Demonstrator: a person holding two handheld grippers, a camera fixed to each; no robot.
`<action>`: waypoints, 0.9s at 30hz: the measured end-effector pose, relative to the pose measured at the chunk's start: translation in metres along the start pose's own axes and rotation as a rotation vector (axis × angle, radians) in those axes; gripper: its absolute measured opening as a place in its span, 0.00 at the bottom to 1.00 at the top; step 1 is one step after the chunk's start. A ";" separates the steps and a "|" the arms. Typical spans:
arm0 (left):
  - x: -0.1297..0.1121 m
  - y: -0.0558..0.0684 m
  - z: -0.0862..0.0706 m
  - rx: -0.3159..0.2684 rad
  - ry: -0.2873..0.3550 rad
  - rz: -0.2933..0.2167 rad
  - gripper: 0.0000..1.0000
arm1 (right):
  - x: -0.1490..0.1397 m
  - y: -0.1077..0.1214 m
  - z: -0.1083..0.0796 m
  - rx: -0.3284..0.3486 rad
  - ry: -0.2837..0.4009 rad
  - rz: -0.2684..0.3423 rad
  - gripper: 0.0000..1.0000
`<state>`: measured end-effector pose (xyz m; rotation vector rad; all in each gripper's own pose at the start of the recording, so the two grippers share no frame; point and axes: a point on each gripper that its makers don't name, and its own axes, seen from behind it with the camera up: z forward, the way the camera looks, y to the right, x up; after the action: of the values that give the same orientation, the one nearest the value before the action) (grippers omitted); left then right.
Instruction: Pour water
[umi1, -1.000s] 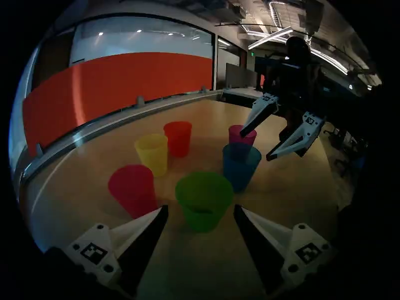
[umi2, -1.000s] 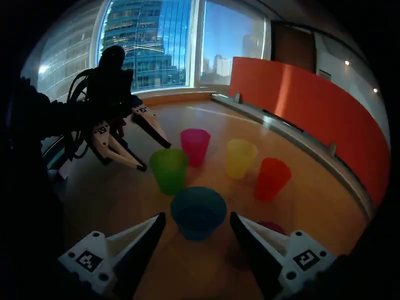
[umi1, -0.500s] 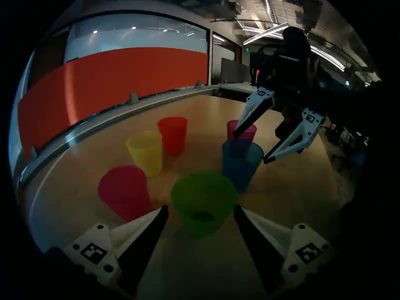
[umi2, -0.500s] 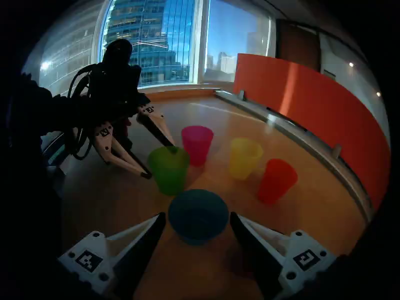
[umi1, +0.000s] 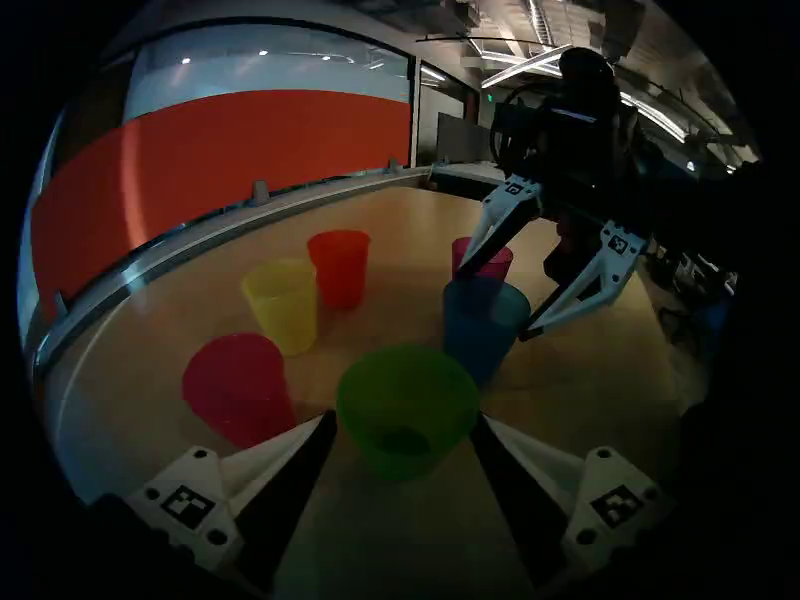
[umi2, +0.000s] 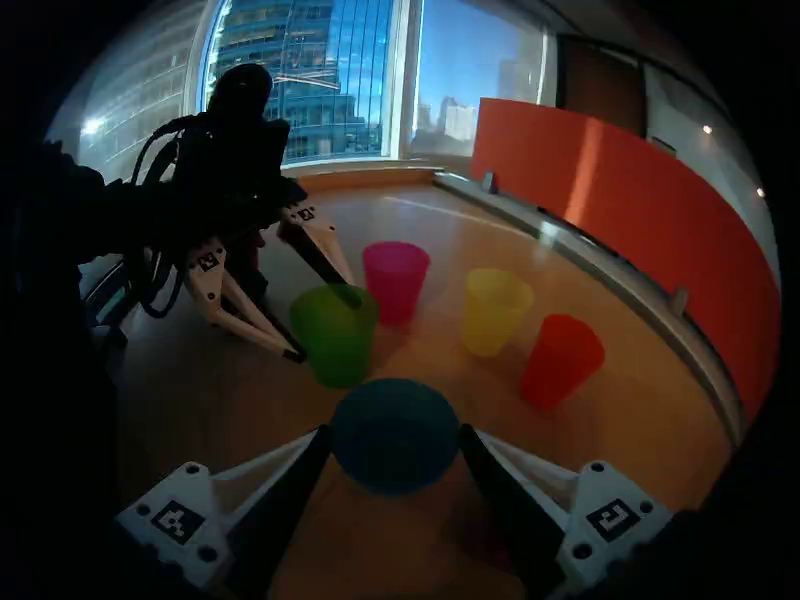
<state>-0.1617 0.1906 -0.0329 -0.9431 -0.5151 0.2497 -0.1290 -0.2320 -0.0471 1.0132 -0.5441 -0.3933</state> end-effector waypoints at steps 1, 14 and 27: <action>0.000 0.000 0.001 0.000 0.000 0.001 0.97 | 0.000 0.000 0.001 0.001 -0.001 0.000 0.99; 0.000 0.001 0.006 0.004 -0.023 0.023 0.97 | -0.002 0.000 0.010 0.009 -0.014 -0.014 0.99; 0.002 0.004 0.008 0.013 -0.042 0.045 0.86 | -0.003 -0.001 0.013 0.013 -0.012 -0.012 0.99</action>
<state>-0.1643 0.1995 -0.0314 -0.9393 -0.5309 0.3141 -0.1395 -0.2396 -0.0431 1.0273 -0.5525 -0.4071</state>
